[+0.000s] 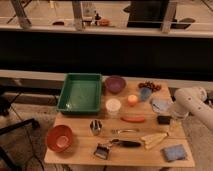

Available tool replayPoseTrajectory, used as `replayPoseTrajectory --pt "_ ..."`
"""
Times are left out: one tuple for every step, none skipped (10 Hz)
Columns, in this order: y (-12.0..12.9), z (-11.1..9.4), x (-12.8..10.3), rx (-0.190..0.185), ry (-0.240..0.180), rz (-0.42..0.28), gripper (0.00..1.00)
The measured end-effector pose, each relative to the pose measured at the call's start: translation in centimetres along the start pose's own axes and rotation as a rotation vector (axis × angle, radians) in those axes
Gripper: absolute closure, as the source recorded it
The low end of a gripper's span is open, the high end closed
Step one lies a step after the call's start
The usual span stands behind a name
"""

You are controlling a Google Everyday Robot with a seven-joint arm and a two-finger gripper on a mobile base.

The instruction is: Wipe table surface with eraser

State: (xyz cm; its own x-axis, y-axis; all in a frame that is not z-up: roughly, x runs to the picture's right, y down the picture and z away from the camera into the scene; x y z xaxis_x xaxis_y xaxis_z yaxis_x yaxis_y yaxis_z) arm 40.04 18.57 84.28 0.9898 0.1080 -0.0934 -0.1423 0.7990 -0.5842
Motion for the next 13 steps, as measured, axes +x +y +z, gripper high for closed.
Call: replayPoseTrajectory --pt "-0.1 0.1 -0.1 0.001 -0.002 0.0 0.41" --pt "-0.1 0.3 -0.1 -0.001 -0.004 0.0 0.42" --pt "-0.2 0.7 -0.1 -0.003 -0.006 0.001 0.42" --pt "-0.2 1.1 -0.2 -0.009 -0.007 0.002 0.42" --pt "-0.1 1.5 -0.3 -0.018 -0.007 0.001 0.42" --pt "0.0 1.9 -0.4 -0.03 -0.007 0.0 0.42" --pt "0.0 2.2 -0.3 -0.032 -0.005 0.003 0.44" --pt "0.1 2.1 -0.2 -0.032 -0.004 0.004 0.49" --pt "0.1 2.1 -0.2 -0.033 -0.003 0.005 0.53" --pt "0.1 1.9 -0.3 -0.03 0.0 0.004 0.61" --pt "0.1 1.7 -0.4 -0.024 -0.001 0.004 0.7" --pt "0.1 1.6 -0.3 -0.019 0.001 0.004 0.78" --pt "0.0 1.3 -0.4 -0.01 0.004 0.002 0.91"
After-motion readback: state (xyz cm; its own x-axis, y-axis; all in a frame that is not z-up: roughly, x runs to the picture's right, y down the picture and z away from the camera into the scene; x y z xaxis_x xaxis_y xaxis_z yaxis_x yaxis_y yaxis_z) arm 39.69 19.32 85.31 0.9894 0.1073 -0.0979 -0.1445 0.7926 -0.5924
